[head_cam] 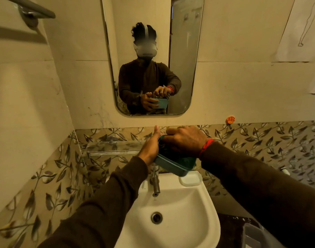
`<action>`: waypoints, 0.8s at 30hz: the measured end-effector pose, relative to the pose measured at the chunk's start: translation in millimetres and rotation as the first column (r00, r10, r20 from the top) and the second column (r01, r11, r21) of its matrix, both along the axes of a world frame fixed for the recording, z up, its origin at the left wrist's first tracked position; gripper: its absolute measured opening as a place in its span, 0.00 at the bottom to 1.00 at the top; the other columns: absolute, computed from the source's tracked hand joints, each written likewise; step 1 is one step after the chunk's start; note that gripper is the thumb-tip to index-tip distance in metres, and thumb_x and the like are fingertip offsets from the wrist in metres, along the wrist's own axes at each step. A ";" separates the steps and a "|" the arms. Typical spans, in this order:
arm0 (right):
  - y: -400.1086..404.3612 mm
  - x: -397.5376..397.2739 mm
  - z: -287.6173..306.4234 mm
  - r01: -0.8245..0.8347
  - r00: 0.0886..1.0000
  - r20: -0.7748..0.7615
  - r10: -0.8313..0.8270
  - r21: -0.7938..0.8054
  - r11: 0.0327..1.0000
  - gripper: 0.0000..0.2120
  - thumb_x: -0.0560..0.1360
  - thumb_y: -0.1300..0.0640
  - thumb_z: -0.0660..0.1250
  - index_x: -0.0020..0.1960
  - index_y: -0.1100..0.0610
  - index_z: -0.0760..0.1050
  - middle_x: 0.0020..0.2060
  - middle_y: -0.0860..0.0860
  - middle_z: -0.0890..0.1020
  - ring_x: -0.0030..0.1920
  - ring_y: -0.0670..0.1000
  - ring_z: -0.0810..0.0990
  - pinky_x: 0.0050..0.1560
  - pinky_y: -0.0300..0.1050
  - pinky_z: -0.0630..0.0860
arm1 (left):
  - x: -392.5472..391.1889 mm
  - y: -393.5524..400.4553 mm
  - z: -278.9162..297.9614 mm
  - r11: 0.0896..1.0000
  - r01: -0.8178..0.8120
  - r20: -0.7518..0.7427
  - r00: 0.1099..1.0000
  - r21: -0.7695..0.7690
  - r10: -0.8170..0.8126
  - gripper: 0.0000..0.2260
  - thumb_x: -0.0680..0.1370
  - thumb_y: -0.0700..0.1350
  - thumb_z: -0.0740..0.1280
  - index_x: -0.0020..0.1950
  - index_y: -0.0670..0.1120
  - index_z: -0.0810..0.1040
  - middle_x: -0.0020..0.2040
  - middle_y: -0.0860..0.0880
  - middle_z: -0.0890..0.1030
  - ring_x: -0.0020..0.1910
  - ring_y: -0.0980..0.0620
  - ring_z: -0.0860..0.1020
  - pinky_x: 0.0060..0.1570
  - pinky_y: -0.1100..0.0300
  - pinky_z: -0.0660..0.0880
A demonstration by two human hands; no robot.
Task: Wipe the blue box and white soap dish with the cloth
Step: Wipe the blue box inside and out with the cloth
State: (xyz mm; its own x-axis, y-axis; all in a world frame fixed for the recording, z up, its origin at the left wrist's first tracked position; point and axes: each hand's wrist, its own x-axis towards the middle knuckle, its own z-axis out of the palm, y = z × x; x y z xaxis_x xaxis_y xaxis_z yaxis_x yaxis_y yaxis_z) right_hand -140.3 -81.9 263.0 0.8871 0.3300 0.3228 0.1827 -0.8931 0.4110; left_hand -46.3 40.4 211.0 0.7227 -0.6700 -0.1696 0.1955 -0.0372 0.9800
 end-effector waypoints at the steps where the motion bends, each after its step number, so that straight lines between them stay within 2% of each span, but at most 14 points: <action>1: 0.2 3.4 2.9 0.019 1.000 0.014 -0.019 0.005 1.000 0.18 0.77 0.46 0.65 0.65 0.50 0.74 0.51 0.53 0.80 0.42 0.56 0.83 0.33 0.48 0.79 | 2.5 -1.6 5.2 1.000 -0.018 0.024 1.000 -0.003 0.018 0.30 0.79 0.71 0.52 0.61 0.50 0.81 0.55 0.41 0.86 0.51 0.40 0.86 0.55 0.40 0.82; 6: -1.3 22.8 17.6 0.080 0.993 0.085 -0.077 -0.036 0.996 0.17 0.78 0.46 0.64 0.65 0.51 0.75 0.53 0.54 0.81 0.43 0.57 0.83 0.34 0.49 0.80 | 13.9 -11.3 30.6 0.997 -0.066 0.097 0.993 -0.041 0.070 0.25 0.81 0.67 0.55 0.64 0.51 0.78 0.57 0.41 0.84 0.52 0.40 0.85 0.49 0.44 0.84; 11: -11.3 27.5 31.3 0.091 0.993 0.091 -0.078 -0.146 0.985 0.18 0.77 0.50 0.67 0.65 0.54 0.74 0.53 0.55 0.79 0.41 0.59 0.83 0.33 0.52 0.80 | 18.5 -18.8 48.5 0.992 -0.110 0.095 0.989 -0.067 0.117 0.21 0.81 0.63 0.58 0.65 0.52 0.77 0.59 0.40 0.82 0.56 0.38 0.83 0.56 0.35 0.80; 13: -15.8 25.8 31.9 0.116 0.990 0.102 -0.100 -0.164 0.980 0.17 0.78 0.49 0.65 0.65 0.53 0.74 0.54 0.55 0.78 0.40 0.58 0.82 0.33 0.51 0.80 | 20.9 -20.3 52.5 0.989 -0.125 0.134 0.982 -0.082 0.135 0.18 0.82 0.61 0.59 0.63 0.52 0.78 0.60 0.40 0.82 0.57 0.38 0.82 0.58 0.34 0.78; 15: -18.6 23.3 29.6 0.194 0.978 0.104 -0.179 -0.156 0.969 0.15 0.80 0.47 0.61 0.64 0.51 0.74 0.51 0.54 0.77 0.39 0.56 0.81 0.33 0.49 0.79 | 22.9 -20.9 55.6 0.982 -0.161 0.214 0.960 -0.102 0.180 0.16 0.83 0.58 0.59 0.57 0.50 0.80 0.59 0.39 0.82 0.59 0.37 0.81 0.62 0.35 0.76; 18: -20.2 17.8 27.1 0.352 0.936 0.077 -0.345 -0.117 0.929 0.15 0.79 0.47 0.62 0.60 0.54 0.77 0.46 0.53 0.79 0.39 0.55 0.81 0.34 0.47 0.75 | 22.3 -23.5 57.3 0.970 -0.228 0.384 0.891 -0.084 0.242 0.15 0.84 0.55 0.58 0.47 0.50 0.80 0.56 0.39 0.83 0.58 0.39 0.80 0.64 0.40 0.75; 21: -17.8 14.8 28.2 0.457 0.888 -0.003 -0.459 -0.105 0.883 0.14 0.78 0.47 0.65 0.57 0.55 0.79 0.39 0.52 0.78 0.38 0.54 0.78 0.37 0.48 0.75 | 17.9 -28.0 52.4 0.963 -0.256 0.448 0.853 -0.085 0.266 0.16 0.84 0.55 0.58 0.48 0.48 0.81 0.54 0.40 0.83 0.56 0.40 0.80 0.62 0.40 0.75; 24: -12.7 11.5 28.4 0.524 0.841 -0.081 -0.535 -0.124 0.843 0.14 0.76 0.46 0.66 0.56 0.54 0.78 0.30 0.50 0.69 0.34 0.52 0.73 0.36 0.48 0.71 | 13.3 -35.3 45.5 0.956 -0.280 0.445 0.847 -0.090 0.290 0.18 0.83 0.56 0.58 0.52 0.45 0.81 0.53 0.40 0.84 0.56 0.40 0.81 0.61 0.39 0.76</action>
State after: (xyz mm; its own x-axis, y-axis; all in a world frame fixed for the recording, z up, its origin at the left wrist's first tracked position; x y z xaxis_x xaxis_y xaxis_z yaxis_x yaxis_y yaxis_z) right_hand -128.8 -94.6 291.3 0.9624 -0.1764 0.2066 -0.2591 -0.8247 0.5028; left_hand -33.0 5.1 256.5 0.8765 -0.4226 0.2306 -0.2663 -0.0266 0.9635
